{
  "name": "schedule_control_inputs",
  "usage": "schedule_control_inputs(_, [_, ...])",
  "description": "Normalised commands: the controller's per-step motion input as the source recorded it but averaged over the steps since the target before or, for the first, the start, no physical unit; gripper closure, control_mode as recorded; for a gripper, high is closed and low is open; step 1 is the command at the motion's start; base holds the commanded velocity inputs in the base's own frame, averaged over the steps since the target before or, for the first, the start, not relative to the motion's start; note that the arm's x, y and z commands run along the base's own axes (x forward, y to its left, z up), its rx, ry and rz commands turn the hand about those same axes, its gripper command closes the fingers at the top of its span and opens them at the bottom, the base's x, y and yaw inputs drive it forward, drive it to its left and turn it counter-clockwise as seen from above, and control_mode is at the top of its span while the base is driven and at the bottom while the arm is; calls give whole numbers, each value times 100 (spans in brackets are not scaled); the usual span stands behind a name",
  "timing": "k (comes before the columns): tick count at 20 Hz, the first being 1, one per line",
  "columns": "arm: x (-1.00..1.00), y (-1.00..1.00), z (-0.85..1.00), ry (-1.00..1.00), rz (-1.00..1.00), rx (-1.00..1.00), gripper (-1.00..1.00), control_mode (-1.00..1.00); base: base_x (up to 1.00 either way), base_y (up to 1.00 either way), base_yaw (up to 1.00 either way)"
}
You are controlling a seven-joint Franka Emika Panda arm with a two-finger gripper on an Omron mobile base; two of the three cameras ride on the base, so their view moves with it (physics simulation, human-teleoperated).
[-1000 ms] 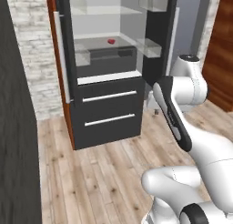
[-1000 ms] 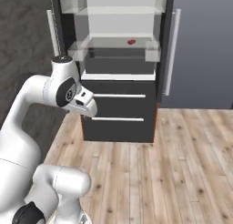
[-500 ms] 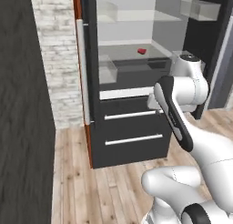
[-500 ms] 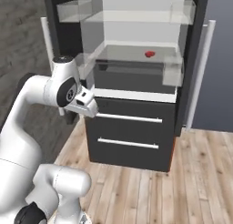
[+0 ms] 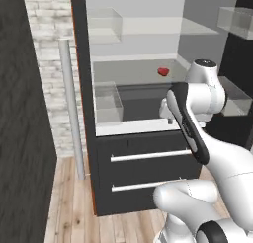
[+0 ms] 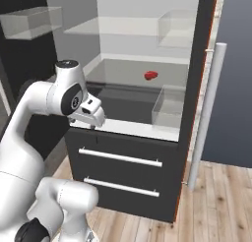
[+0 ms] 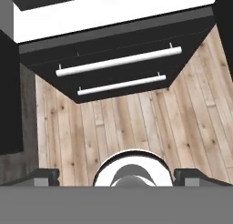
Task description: Take the cheese, steak, and lime from the fridge and place them on the plate on the dining counter to create an appetizer plate.
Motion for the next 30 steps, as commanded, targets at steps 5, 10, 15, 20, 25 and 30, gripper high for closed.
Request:
schedule_control_inputs(5, [0,0,0,0,0,0,-100,100,96,-15,11])
schedule_control_inputs(10, [3,-5,0,0,0,0,-100,-100,49,-7,3])
schedule_control_inputs(15, [0,-40,27,-17,0,-2,-100,-100,0,0,0])
schedule_control_inputs(20, [47,-50,50,-19,0,-1,-100,-100,0,0,0])
schedule_control_inputs(25, [86,-33,24,-6,0,0,-100,-100,0,0,0])
schedule_control_inputs(30, [97,-26,2,0,0,-2,-100,-100,0,0,0])
